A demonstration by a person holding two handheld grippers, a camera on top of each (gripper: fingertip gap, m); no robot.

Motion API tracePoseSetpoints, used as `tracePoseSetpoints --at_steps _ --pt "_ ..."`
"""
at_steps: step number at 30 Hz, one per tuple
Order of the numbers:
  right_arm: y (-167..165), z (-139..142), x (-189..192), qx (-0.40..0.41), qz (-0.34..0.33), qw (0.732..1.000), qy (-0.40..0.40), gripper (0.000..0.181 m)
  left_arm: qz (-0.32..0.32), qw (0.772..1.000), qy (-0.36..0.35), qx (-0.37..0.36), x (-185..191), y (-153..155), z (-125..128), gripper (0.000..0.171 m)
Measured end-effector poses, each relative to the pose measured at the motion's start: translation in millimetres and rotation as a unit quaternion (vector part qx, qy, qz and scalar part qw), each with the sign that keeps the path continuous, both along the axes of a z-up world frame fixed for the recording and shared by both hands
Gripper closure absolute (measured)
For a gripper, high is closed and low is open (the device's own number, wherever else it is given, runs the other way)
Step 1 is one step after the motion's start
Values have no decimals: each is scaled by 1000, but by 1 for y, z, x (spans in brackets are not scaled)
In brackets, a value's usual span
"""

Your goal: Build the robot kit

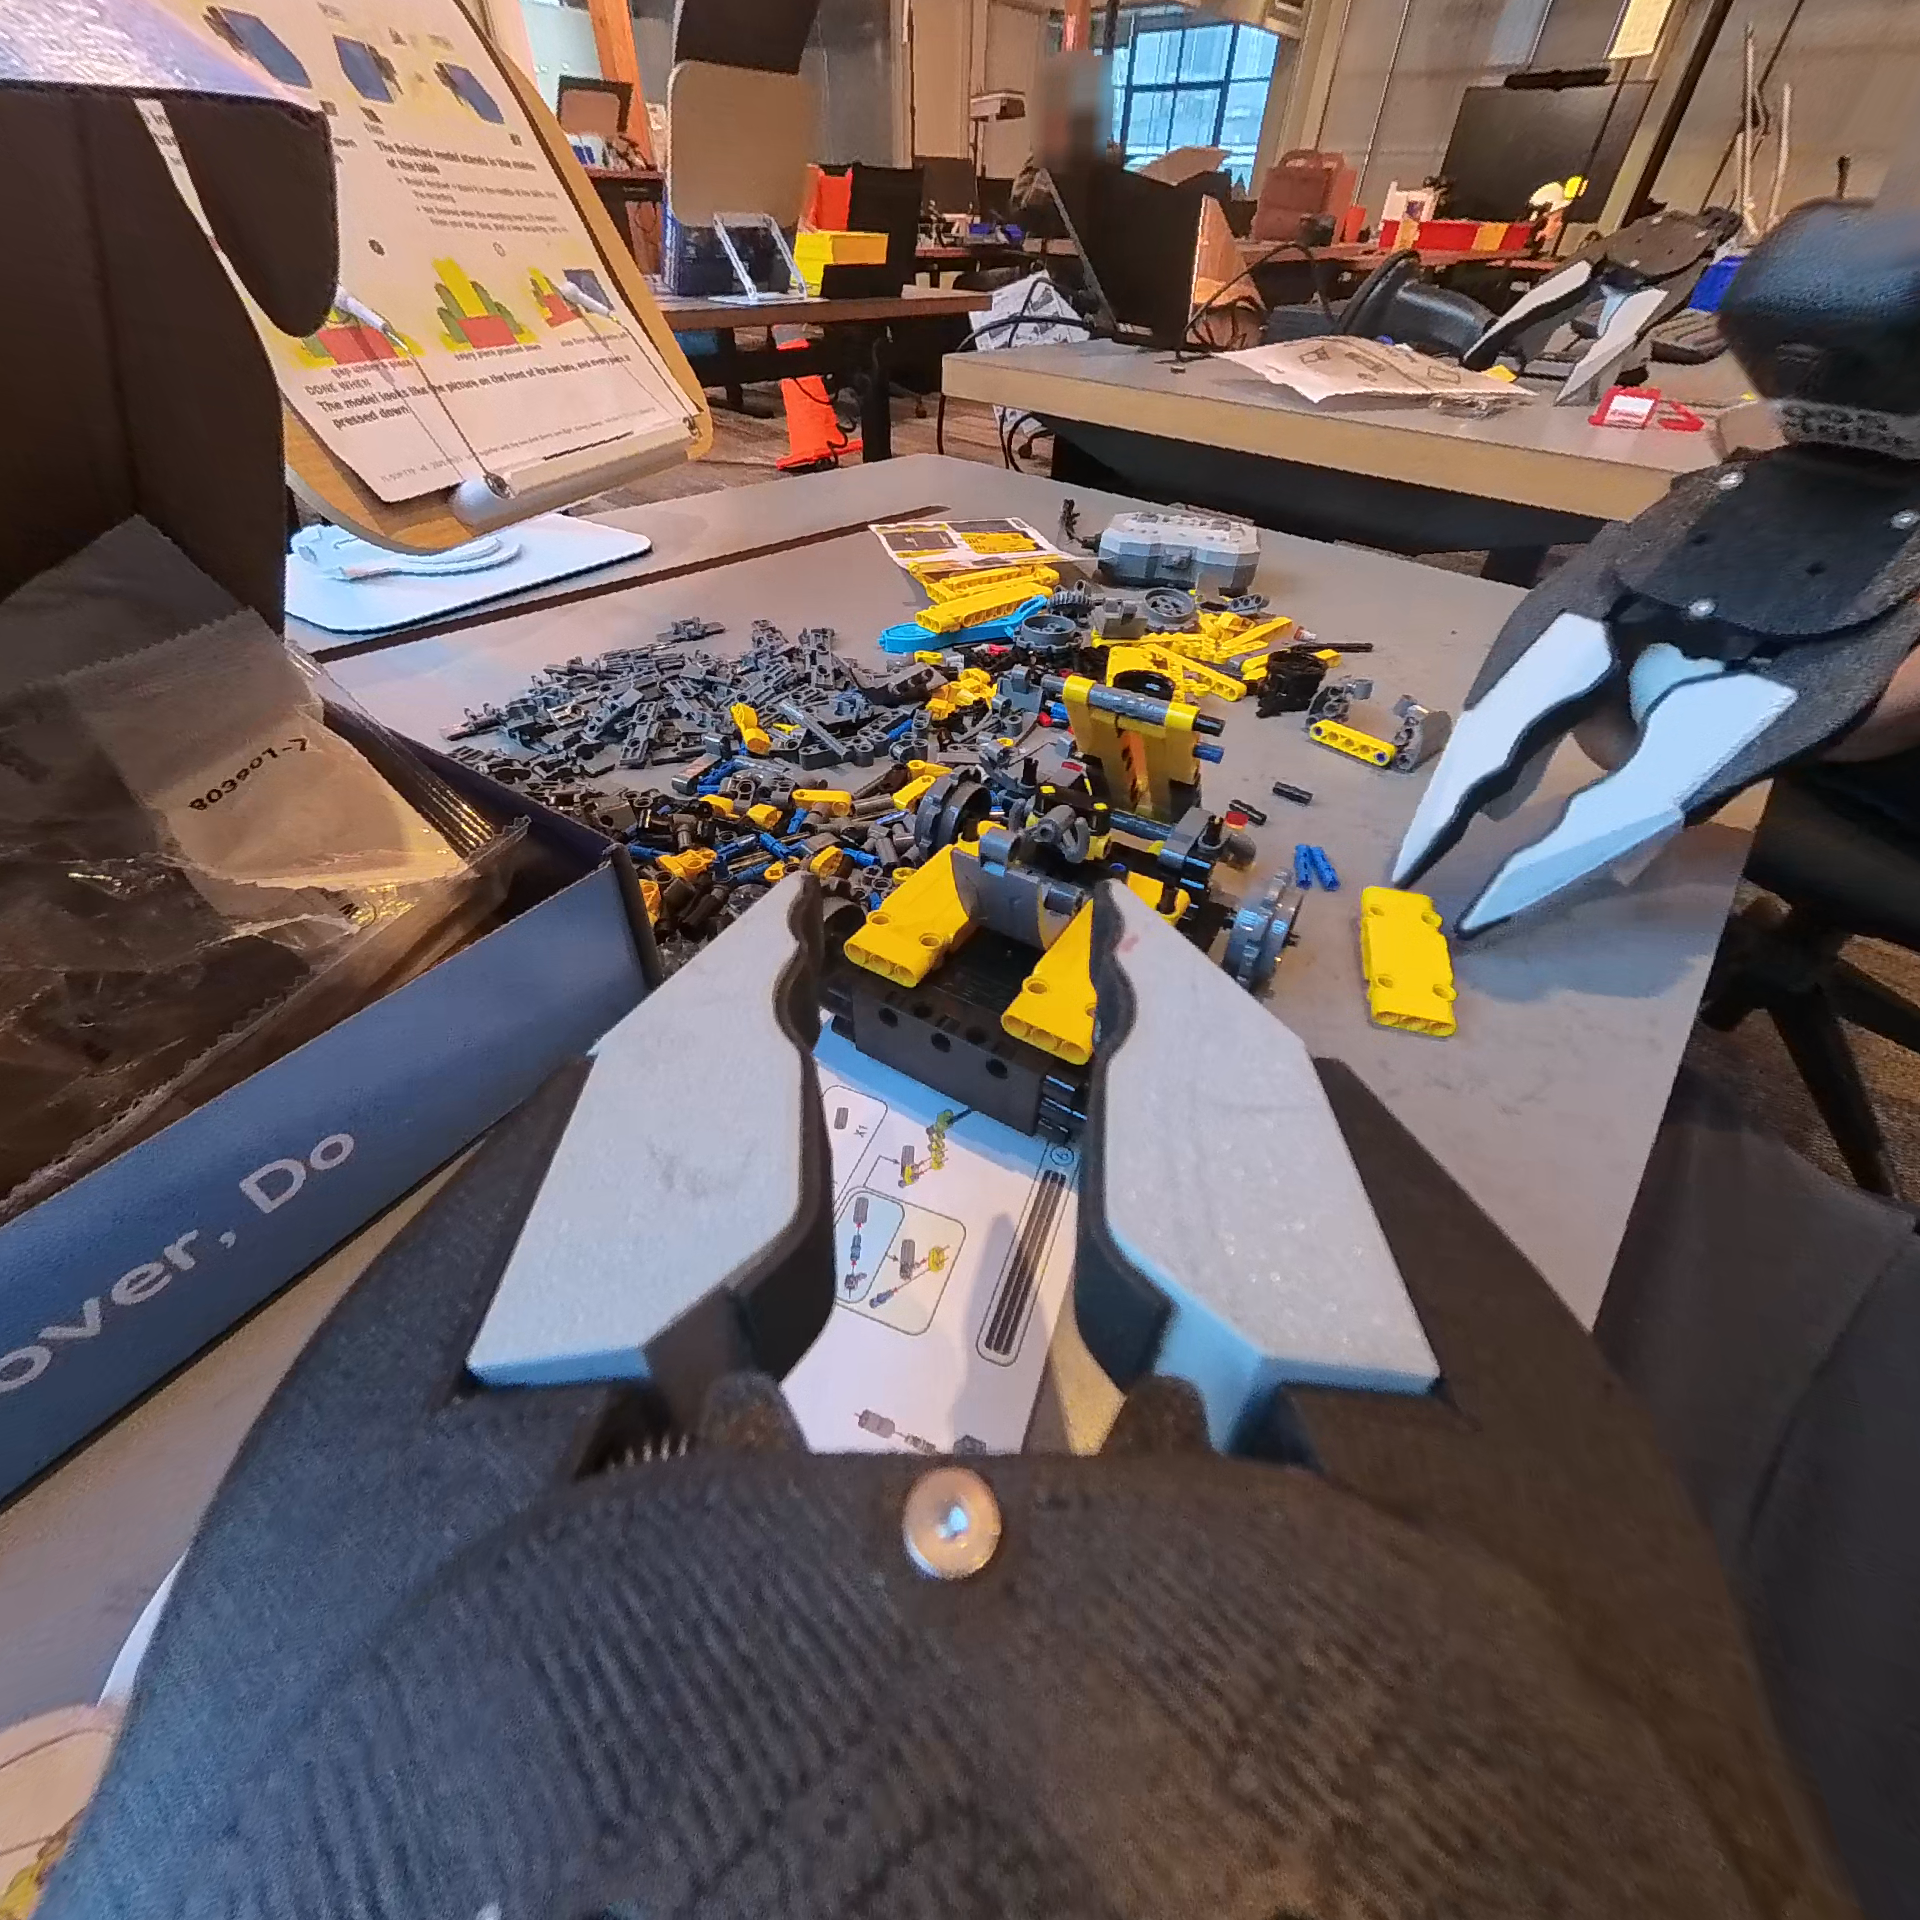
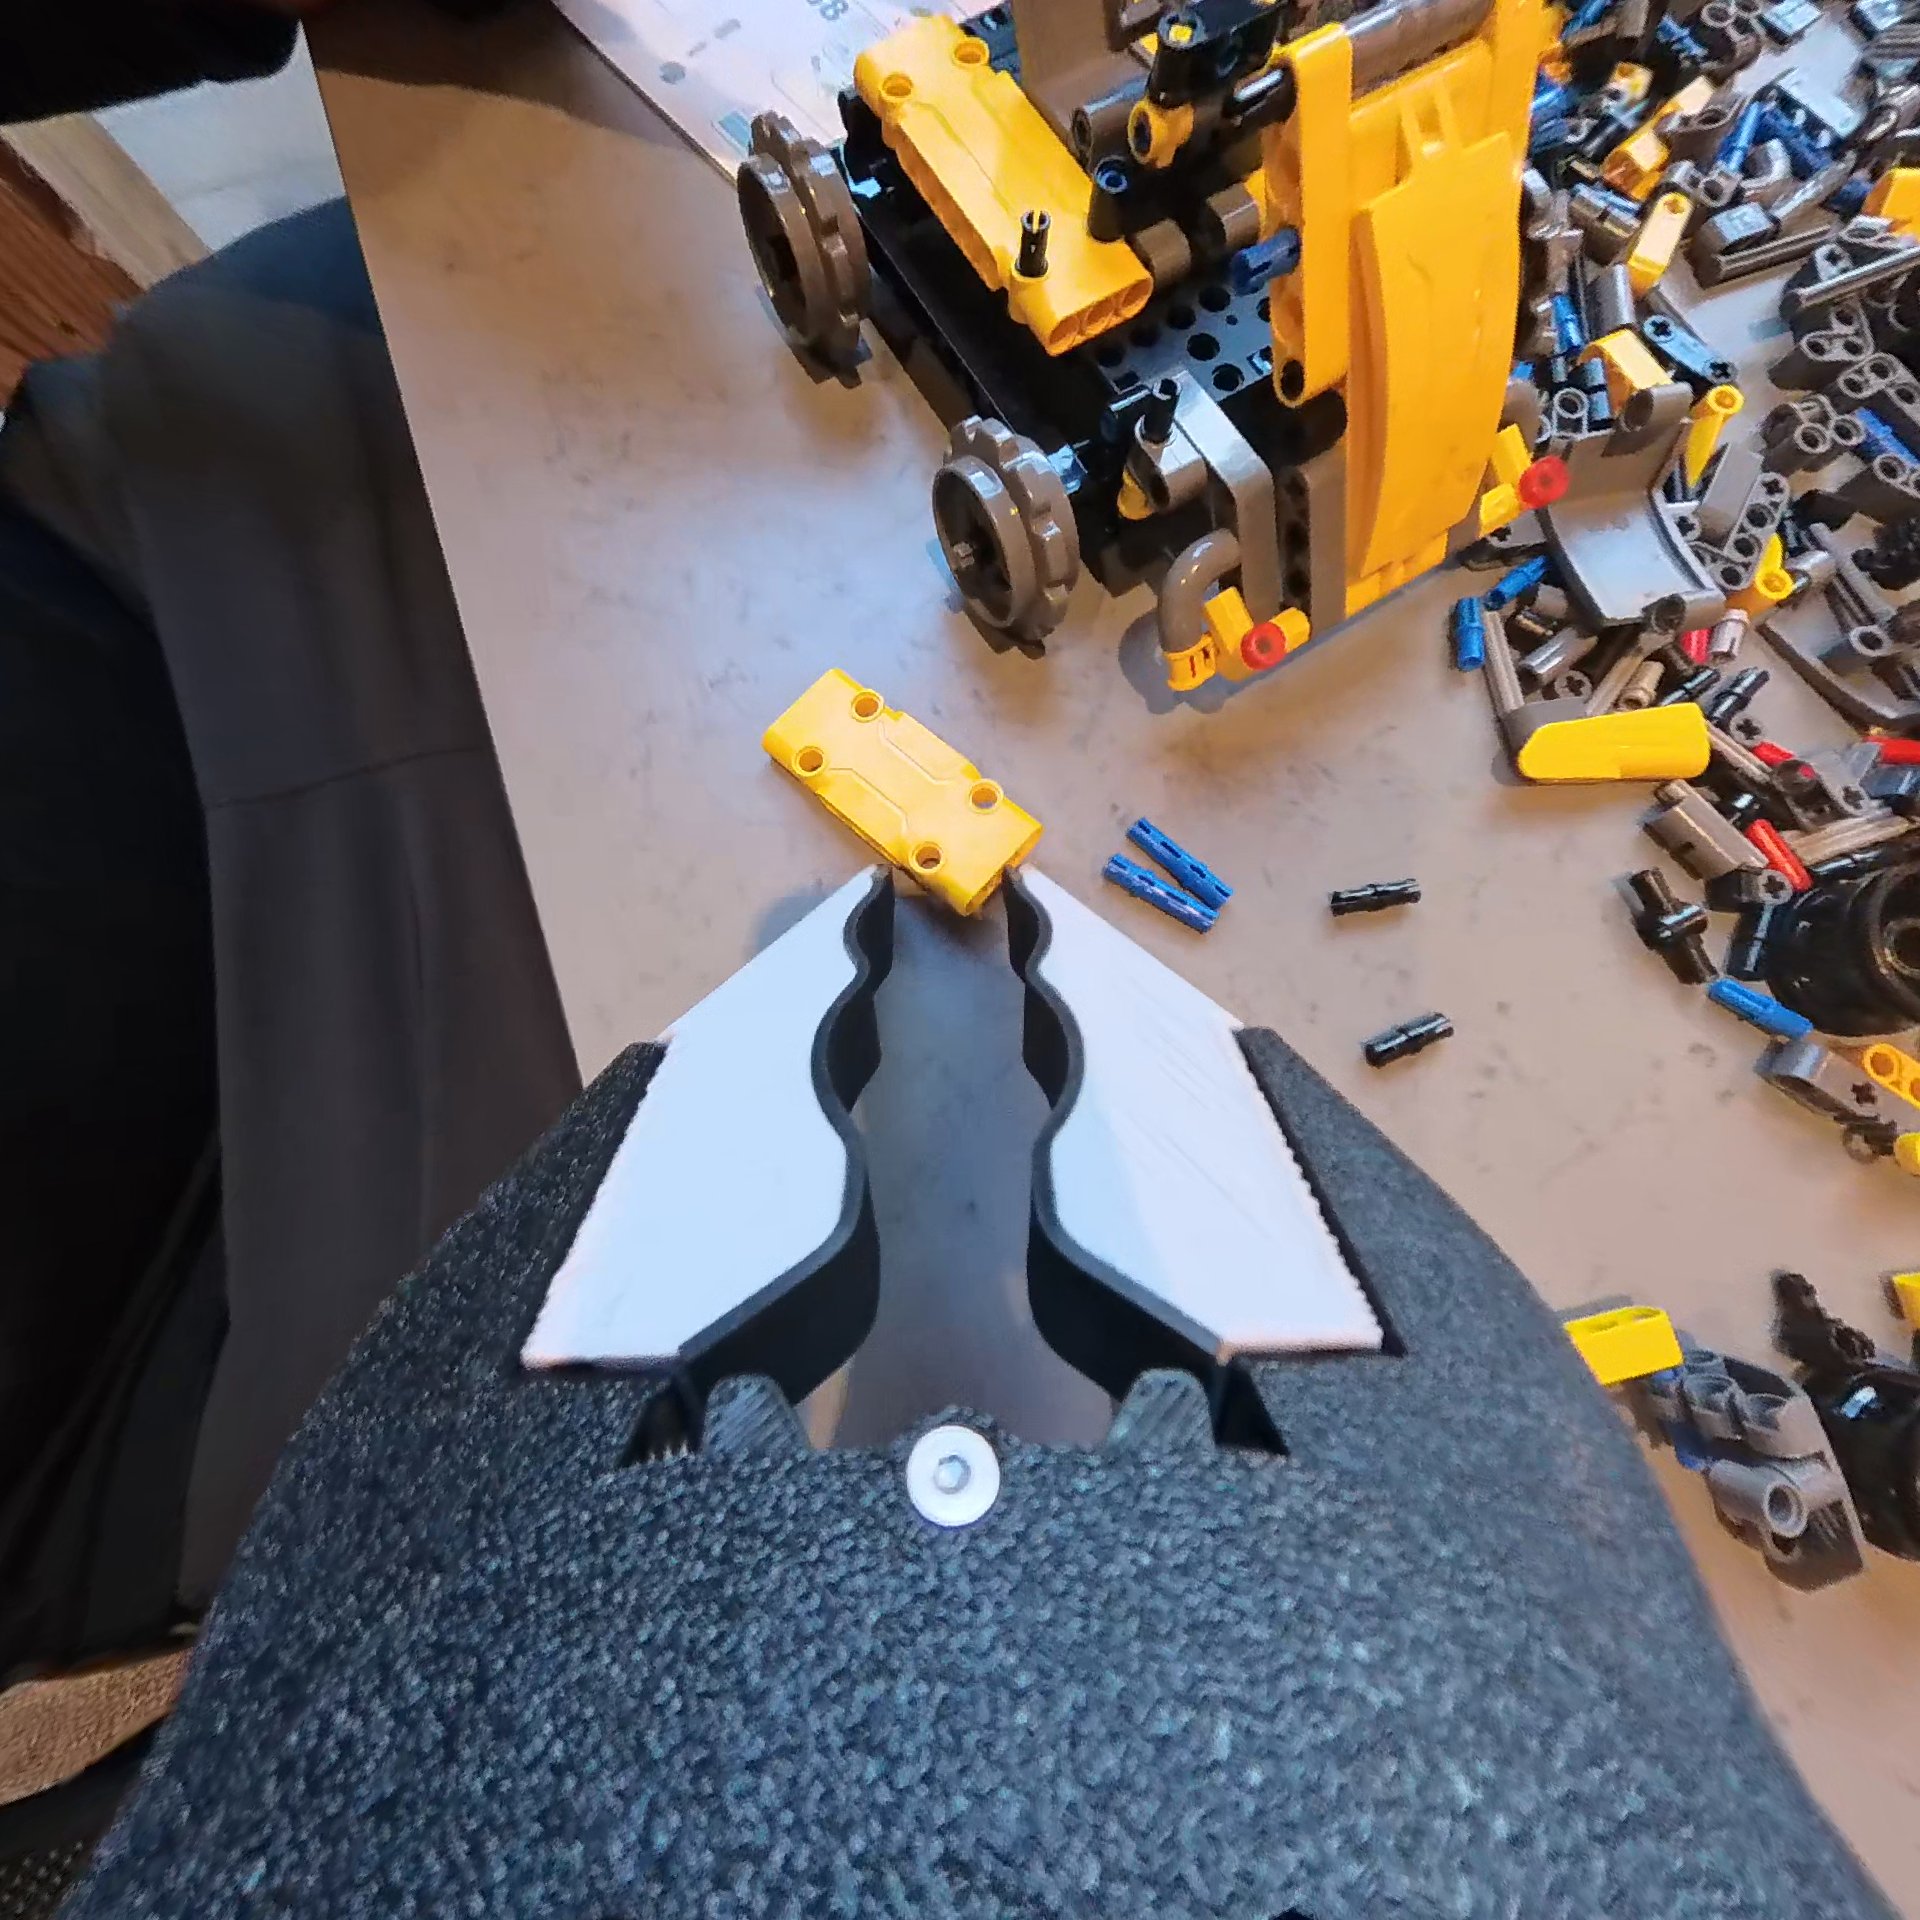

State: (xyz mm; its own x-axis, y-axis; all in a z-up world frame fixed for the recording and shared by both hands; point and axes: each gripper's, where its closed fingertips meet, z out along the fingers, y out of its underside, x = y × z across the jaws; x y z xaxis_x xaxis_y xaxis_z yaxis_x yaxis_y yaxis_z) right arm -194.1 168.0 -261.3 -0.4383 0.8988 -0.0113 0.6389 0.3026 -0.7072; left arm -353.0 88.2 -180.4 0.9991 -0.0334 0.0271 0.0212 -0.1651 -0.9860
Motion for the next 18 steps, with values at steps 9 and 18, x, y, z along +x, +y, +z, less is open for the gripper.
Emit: tracePoseSetpoints --at_steps 9,18 --pt "9 11 -3 -13 -28 999 37 160 1 1000 0 0 0 0 0 122" --pt "16 24 -2 -31 -49 995 75 171 2 1000 -1 -2 0 0 -1 122"
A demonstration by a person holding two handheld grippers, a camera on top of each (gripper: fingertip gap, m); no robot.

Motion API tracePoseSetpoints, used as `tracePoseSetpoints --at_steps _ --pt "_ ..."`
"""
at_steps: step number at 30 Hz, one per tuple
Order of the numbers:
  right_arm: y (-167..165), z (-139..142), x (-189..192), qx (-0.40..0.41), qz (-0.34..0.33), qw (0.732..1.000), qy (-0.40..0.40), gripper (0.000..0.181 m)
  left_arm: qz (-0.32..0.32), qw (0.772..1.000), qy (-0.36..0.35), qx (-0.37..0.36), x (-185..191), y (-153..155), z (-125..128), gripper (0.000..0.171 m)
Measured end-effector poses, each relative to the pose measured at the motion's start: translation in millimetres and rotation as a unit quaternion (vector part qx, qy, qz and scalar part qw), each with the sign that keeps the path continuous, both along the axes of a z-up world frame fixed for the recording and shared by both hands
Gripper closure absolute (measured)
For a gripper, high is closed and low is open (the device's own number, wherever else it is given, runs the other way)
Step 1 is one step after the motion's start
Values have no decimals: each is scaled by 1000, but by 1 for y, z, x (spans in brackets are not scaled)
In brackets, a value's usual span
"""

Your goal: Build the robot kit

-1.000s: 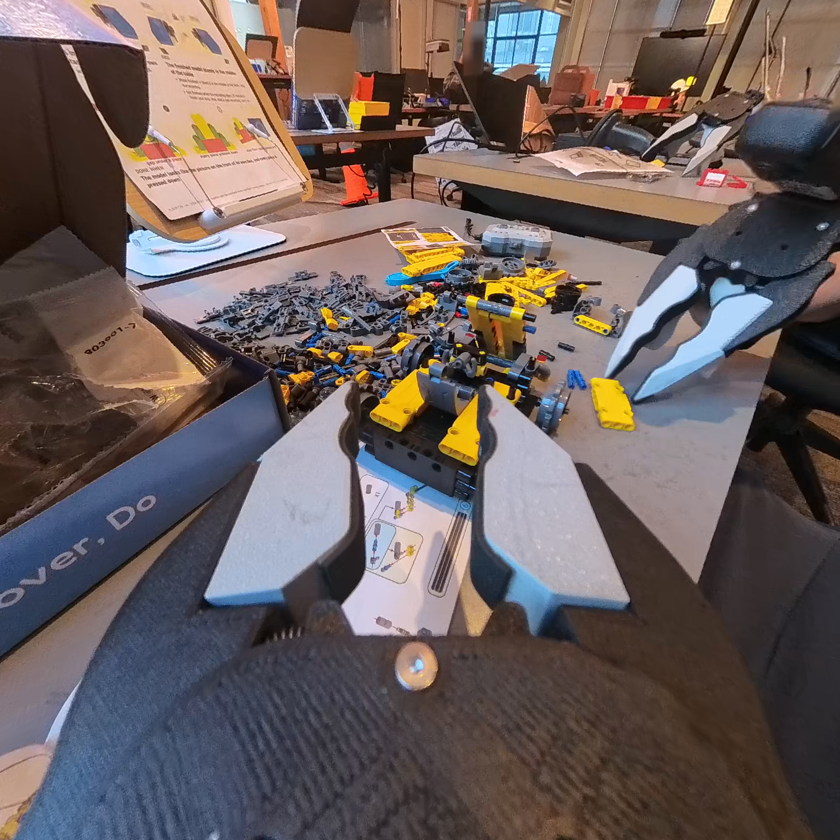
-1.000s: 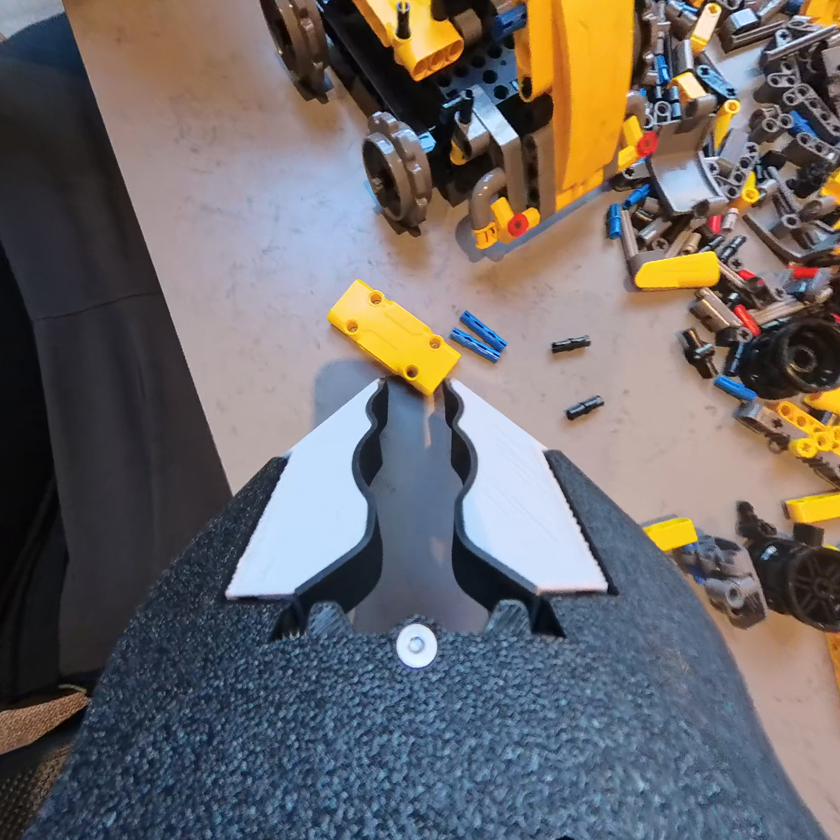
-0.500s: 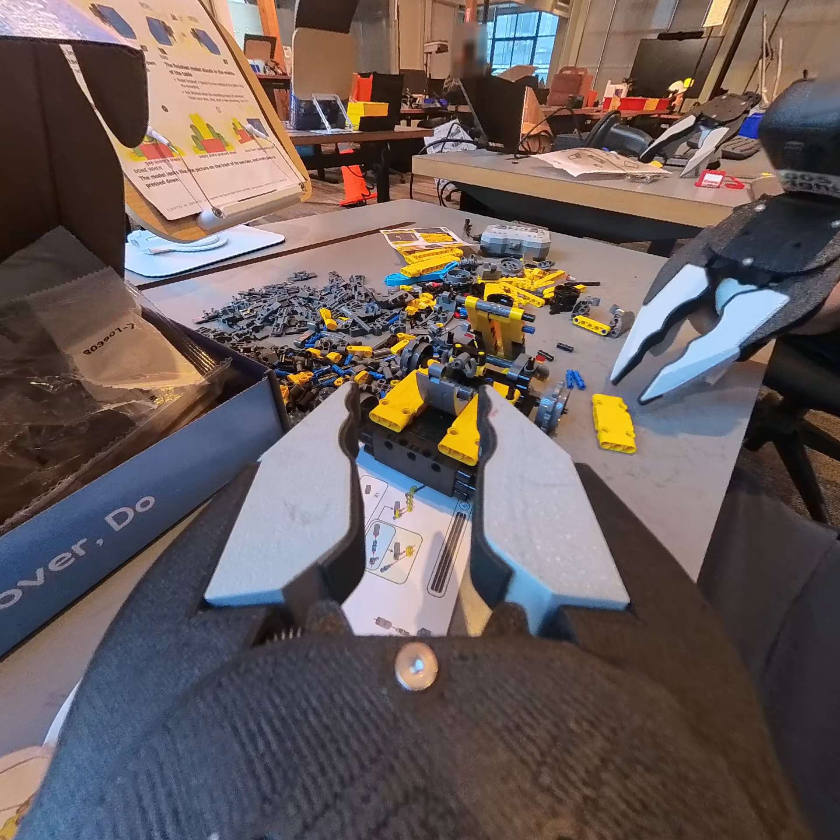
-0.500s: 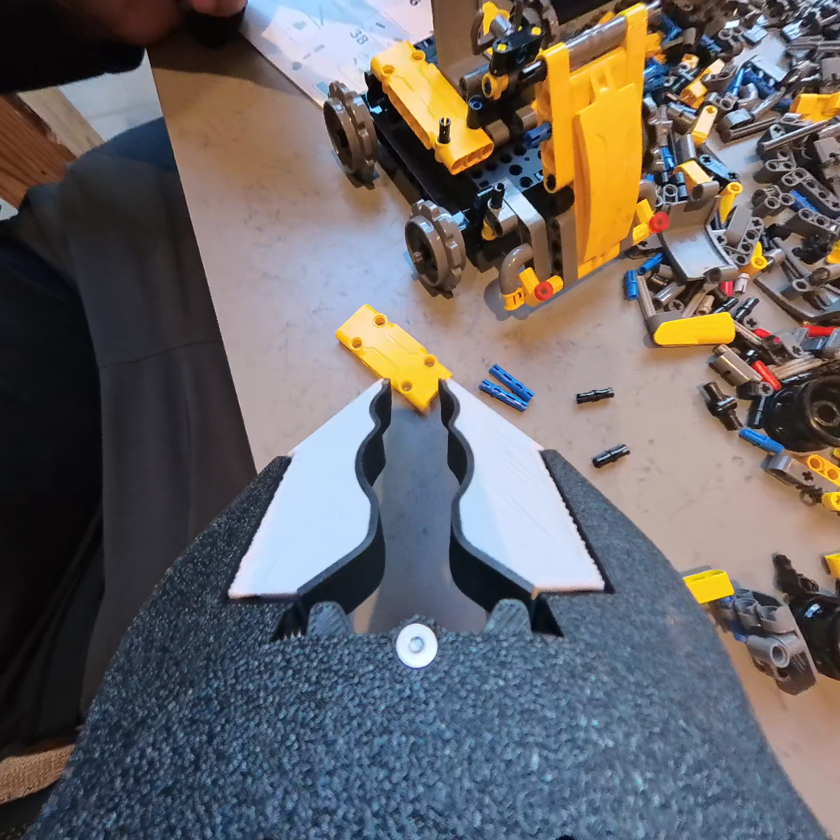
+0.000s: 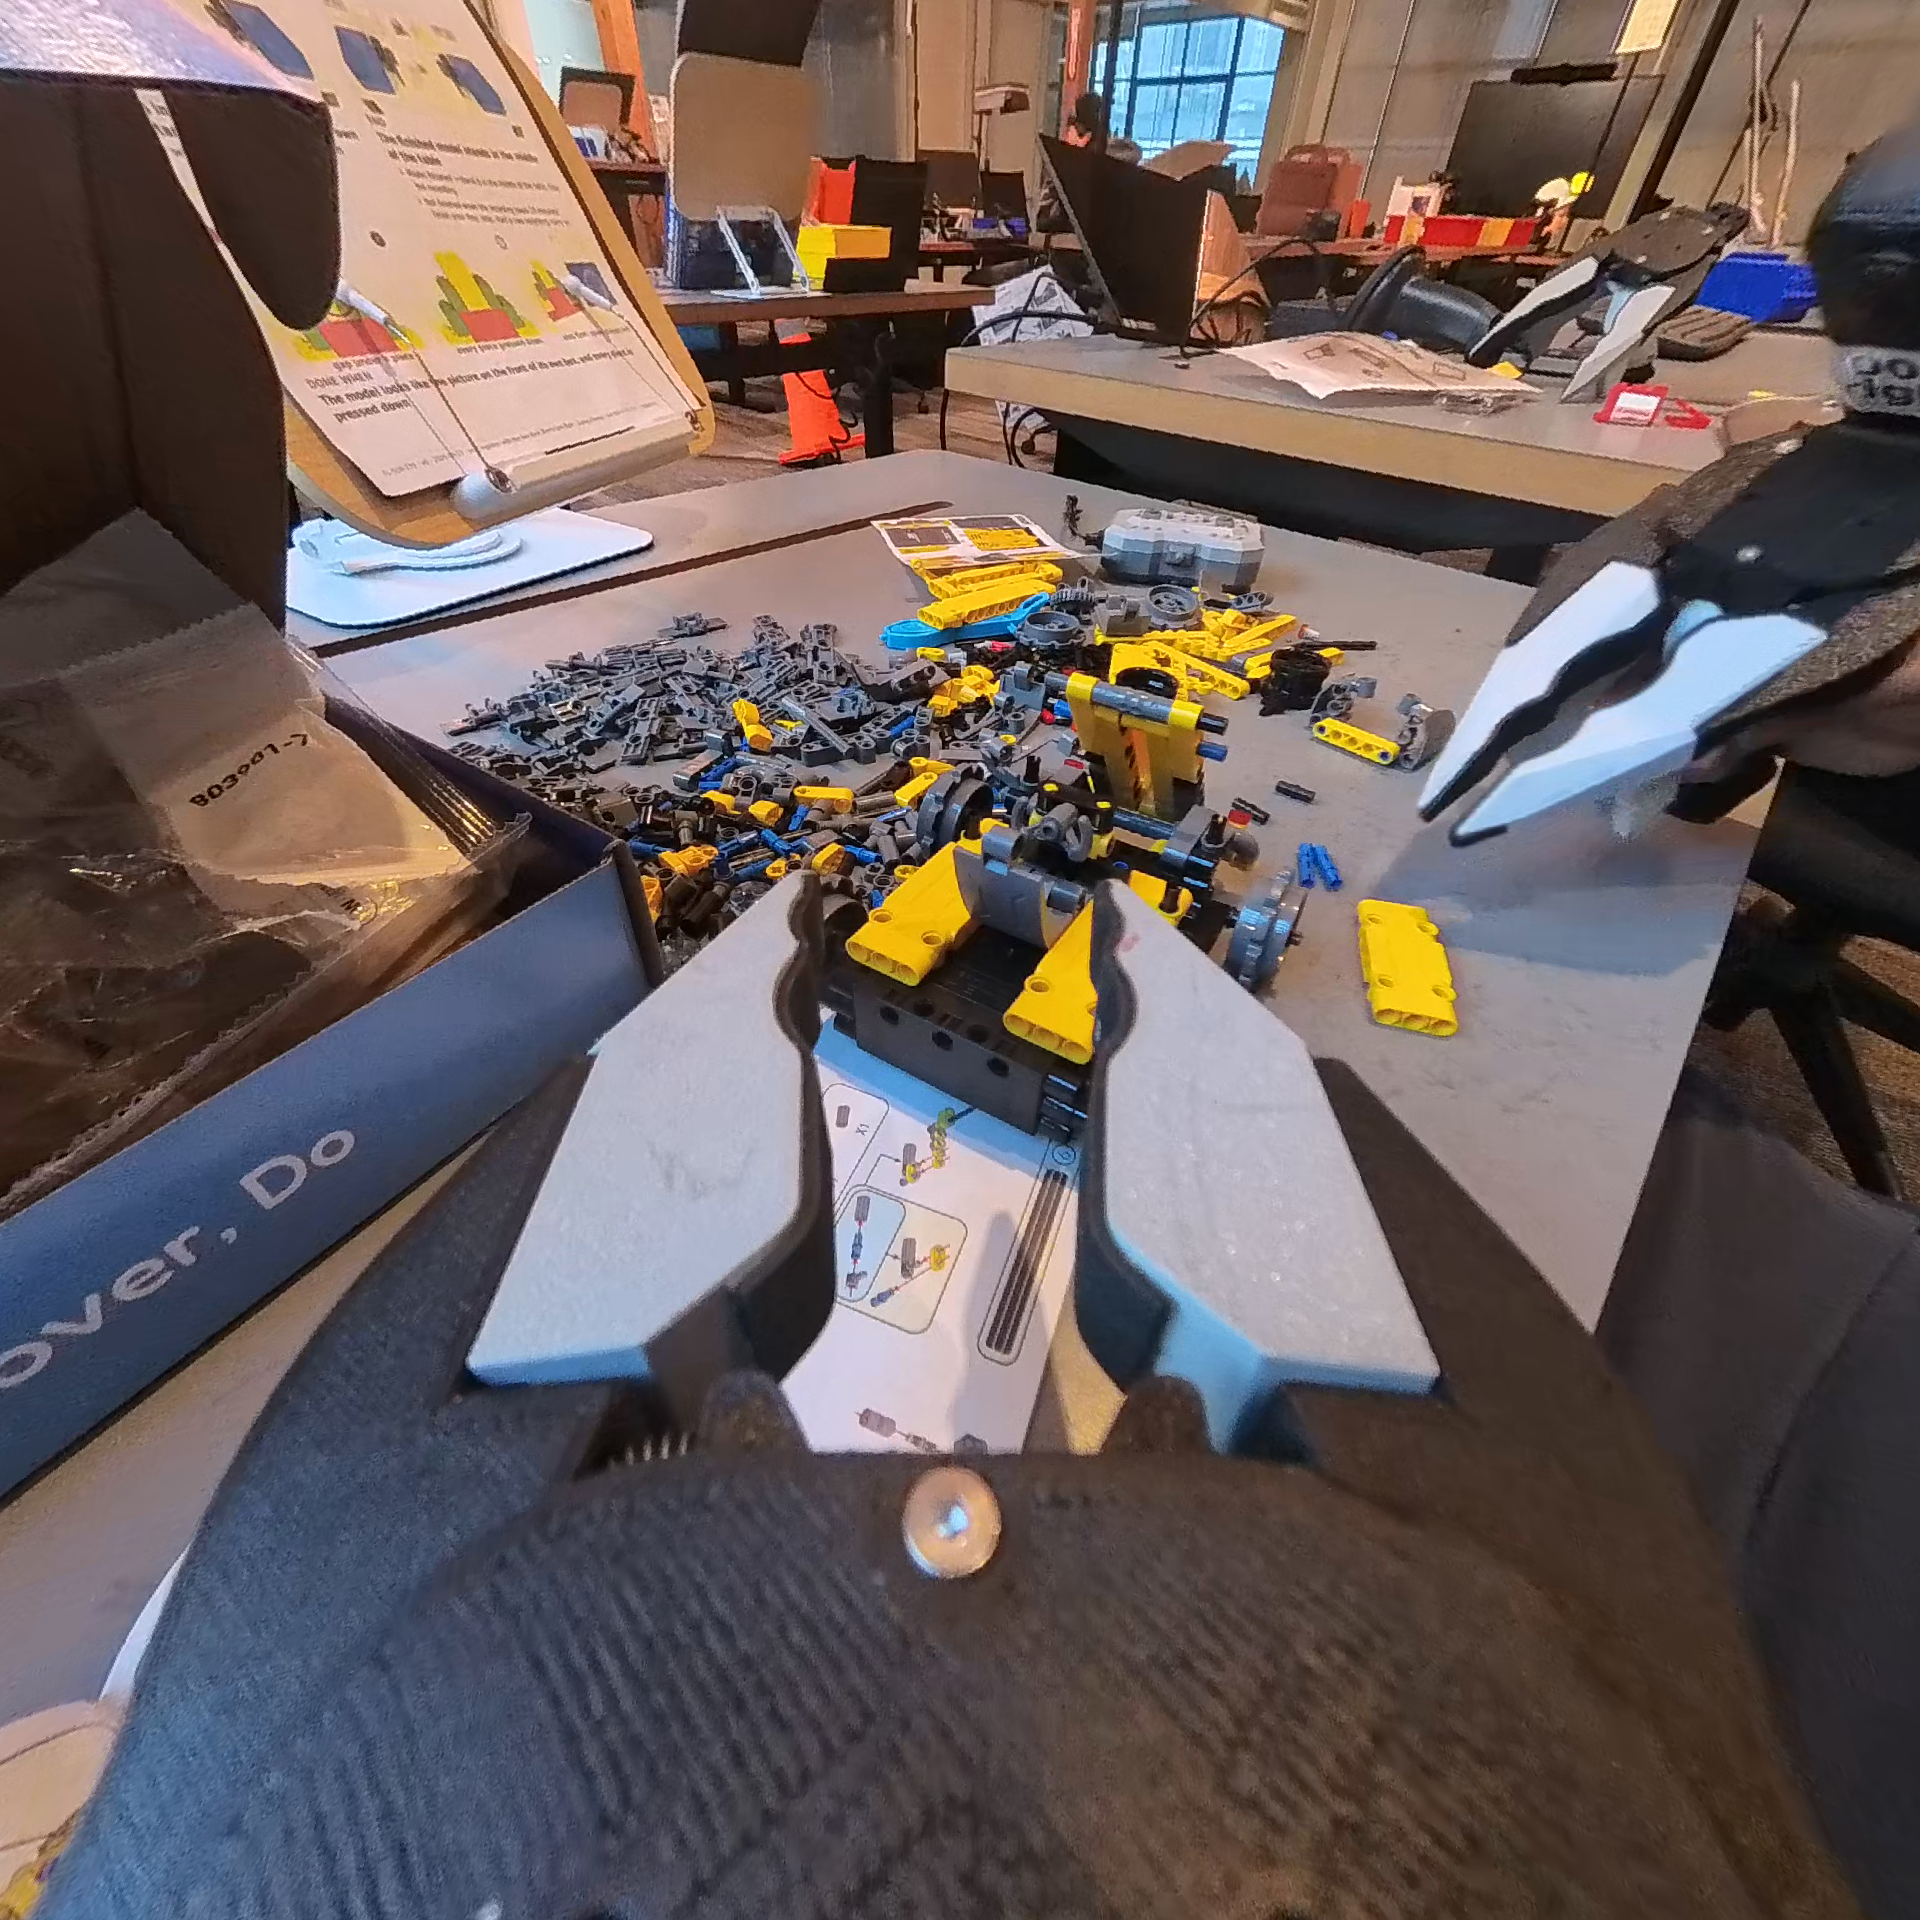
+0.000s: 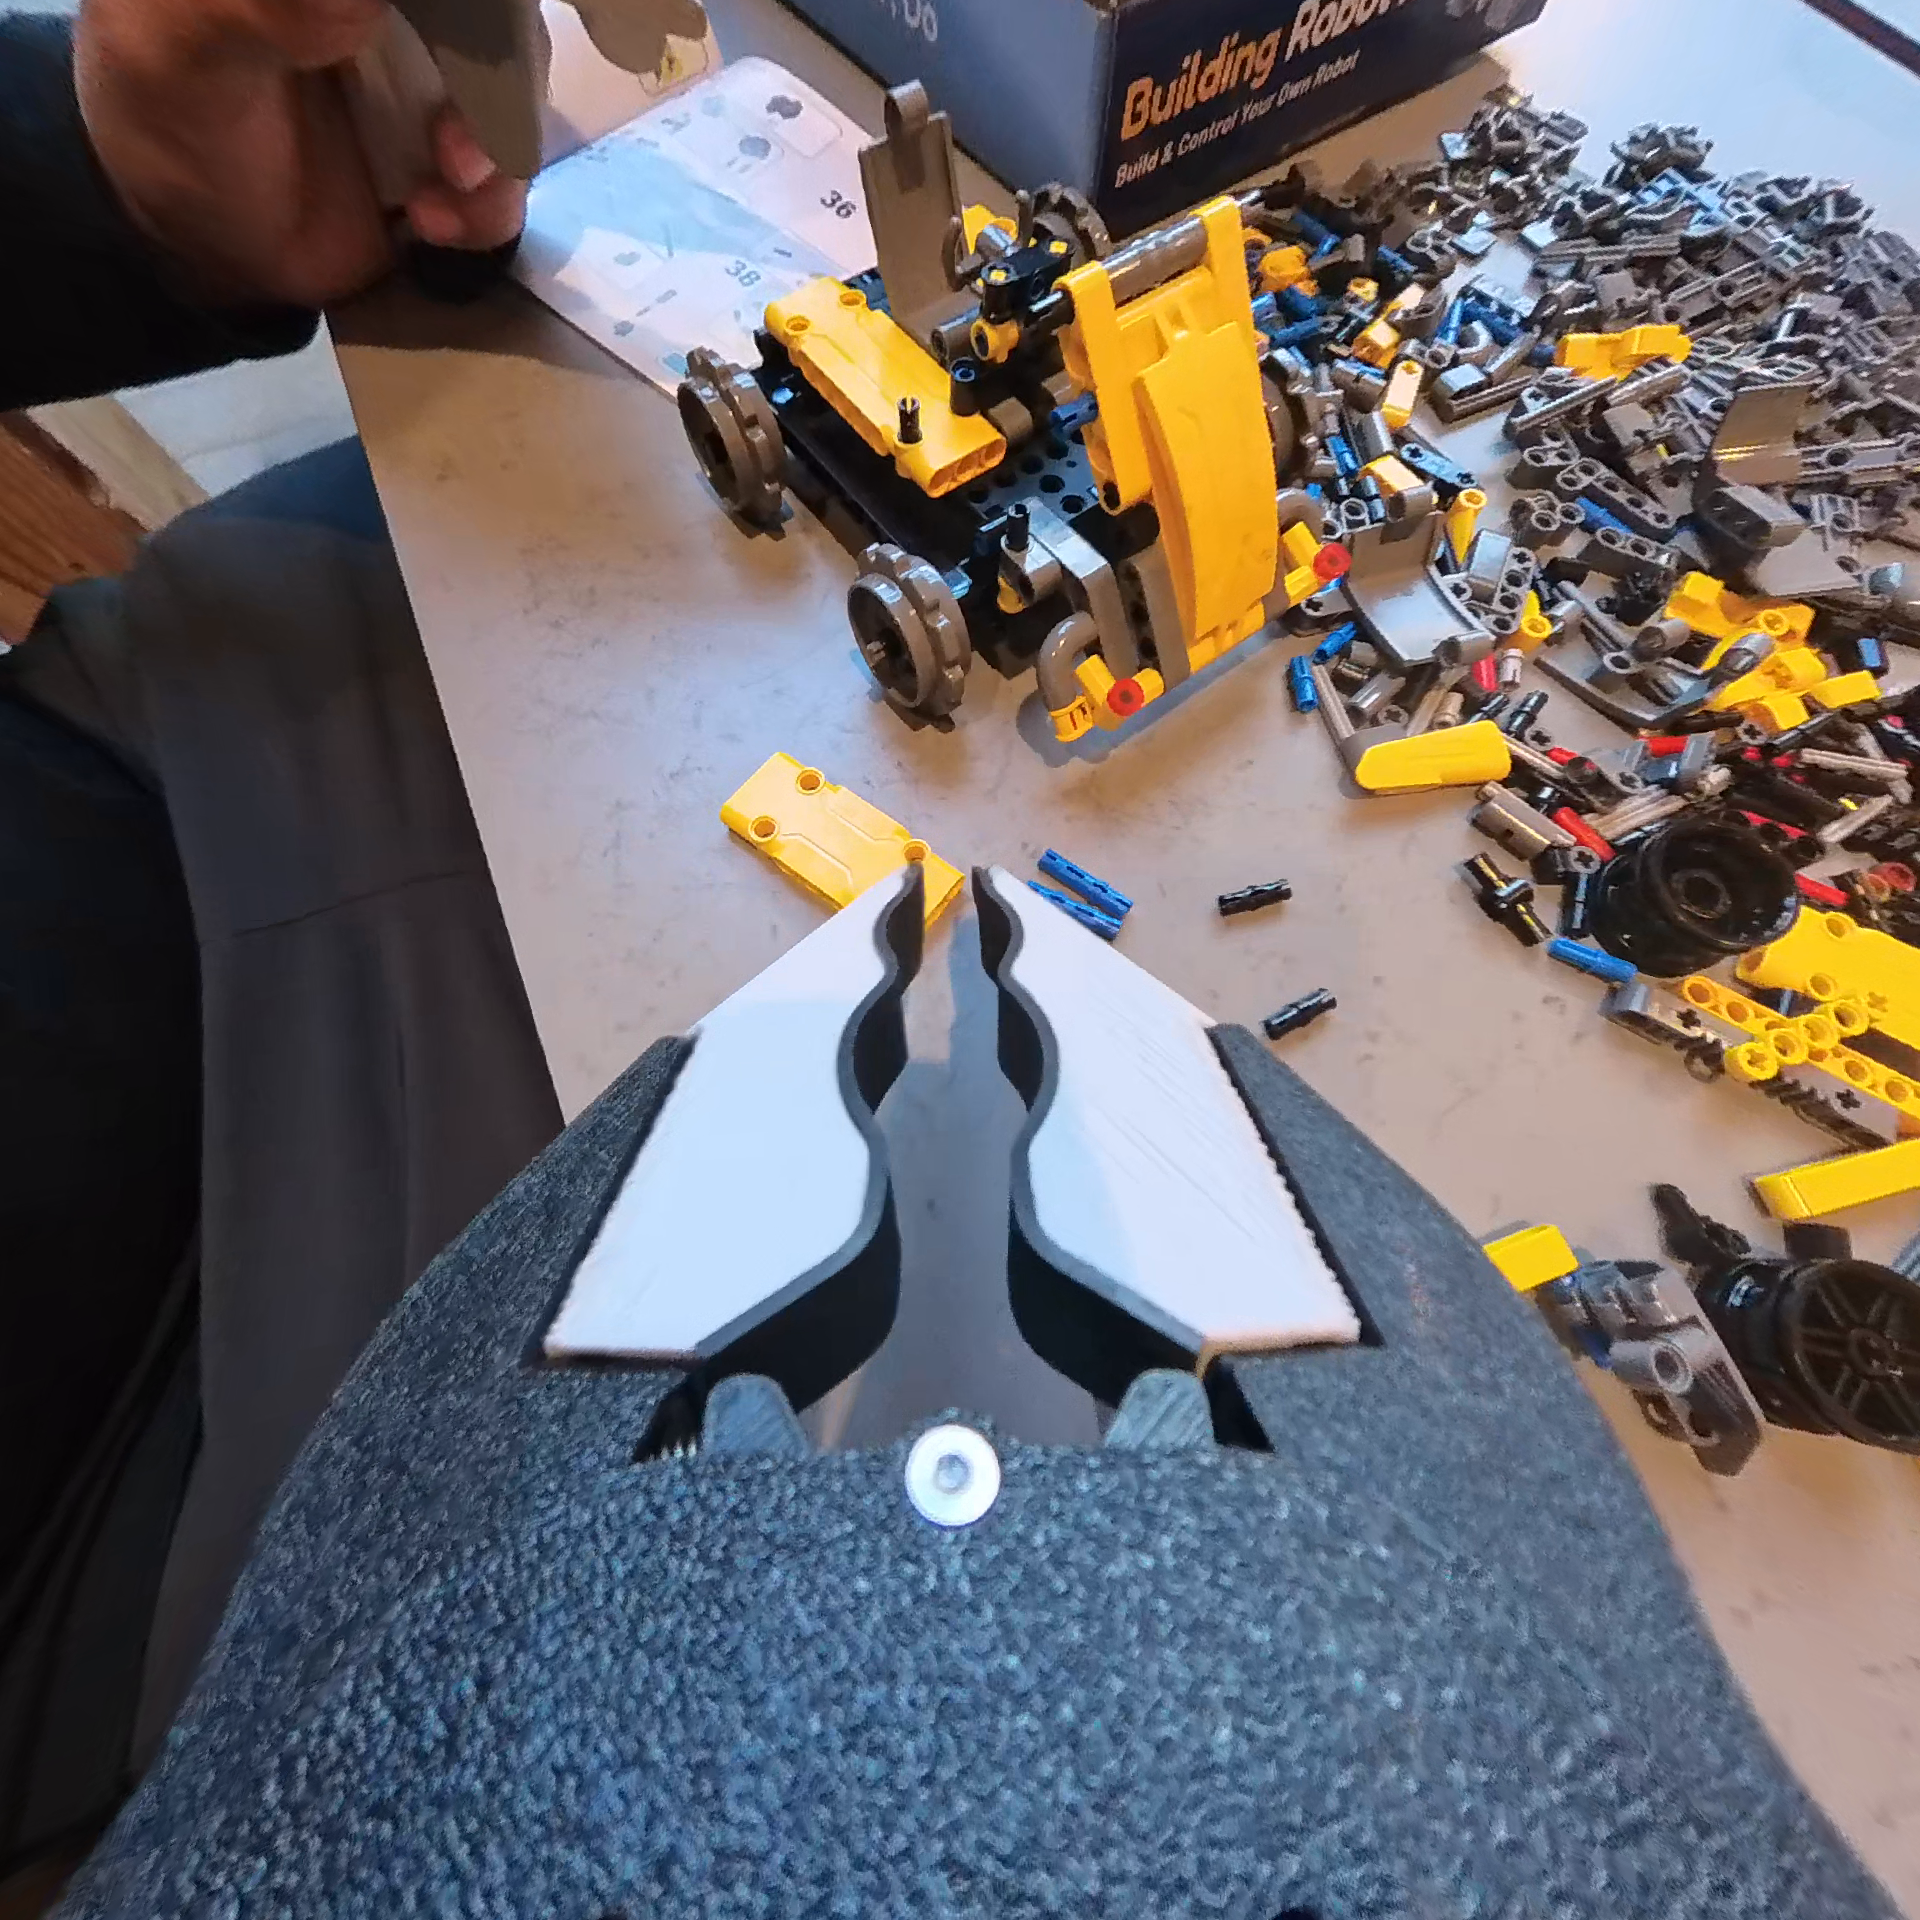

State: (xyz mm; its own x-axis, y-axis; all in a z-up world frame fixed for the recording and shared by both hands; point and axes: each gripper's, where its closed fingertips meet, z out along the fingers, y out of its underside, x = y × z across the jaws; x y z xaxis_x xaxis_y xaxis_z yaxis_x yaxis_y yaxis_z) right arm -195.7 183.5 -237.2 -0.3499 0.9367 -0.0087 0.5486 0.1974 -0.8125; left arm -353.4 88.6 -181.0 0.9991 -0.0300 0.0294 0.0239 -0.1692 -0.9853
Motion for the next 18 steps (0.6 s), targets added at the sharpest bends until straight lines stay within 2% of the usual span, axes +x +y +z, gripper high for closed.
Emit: tracePoseSetpoints --at_steps 9,14,18 --pt "7 16 -7 -32 -31 998 49 176 -1 1000 -1 2 0 0 1 122" --pt "12 21 -8 -53 -48 996 58 168 -1 1000 -1 3 0 -1 1 122" --pt "24 20 -6 -35 -74 995 51 167 0 1000 0 4 0 -1 1 122"
